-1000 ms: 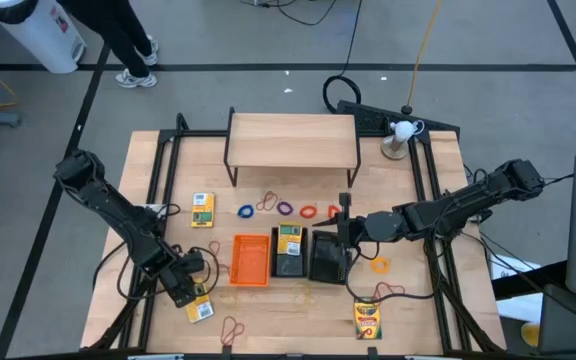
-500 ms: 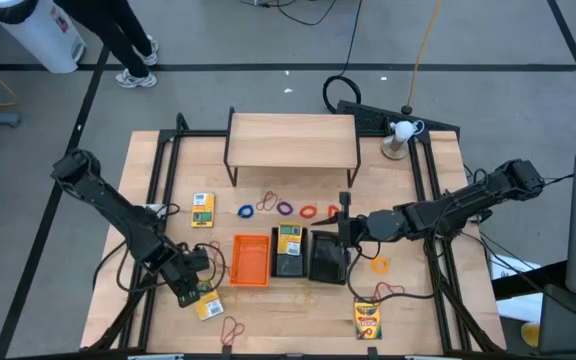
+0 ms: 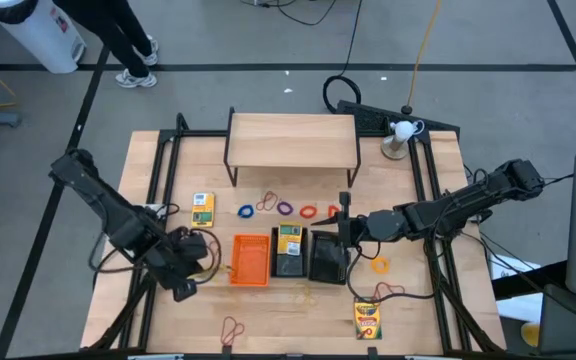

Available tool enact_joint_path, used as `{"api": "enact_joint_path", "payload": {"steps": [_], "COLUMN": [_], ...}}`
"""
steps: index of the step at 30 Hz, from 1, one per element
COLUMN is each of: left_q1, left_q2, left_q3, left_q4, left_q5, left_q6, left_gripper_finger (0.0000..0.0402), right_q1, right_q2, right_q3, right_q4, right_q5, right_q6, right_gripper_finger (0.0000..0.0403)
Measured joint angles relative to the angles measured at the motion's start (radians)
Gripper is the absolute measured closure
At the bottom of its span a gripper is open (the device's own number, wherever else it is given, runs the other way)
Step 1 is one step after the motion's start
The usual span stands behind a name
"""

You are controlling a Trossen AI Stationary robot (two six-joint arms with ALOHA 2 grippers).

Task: Pick & Place Office Desk Supplies
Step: Put the crayon box into the left black bin

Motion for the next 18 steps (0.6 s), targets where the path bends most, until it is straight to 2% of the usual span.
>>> {"api": "enact_joint_path", "payload": {"steps": [6,10,14,18], "left_q1": [0.001,0.034,0.107,0.191], "left_q2": [0.000,0.006,0.027,0.080], "left_q3": [0.151,0.209,0.216,0.216], "left_q4": [-0.002,0.012,0.079,0.167], "left_q5": [-0.155,-0.237,-0.248,-0.211], "left_q6": [0.163,0.286,0.402,0.552], "left_gripper_finger": [0.0401,0.0401,0.0401,0.0401], "right_q1": [0.000,0.000,0.000,0.000], "right_q2": [0.000,0.000,0.000,0.000], "right_q3": [0.000,0.000,0.000,0.000], "right_q4": [0.000,0.000,0.003,0.016], "right_q5": [0.000,0.000,0.000,0.001], "right_q6": [-0.007,-0.009,-0.011,-0.017], "right_gripper_finger": [0.0344,0.0344,0.0344,0.0344]}}
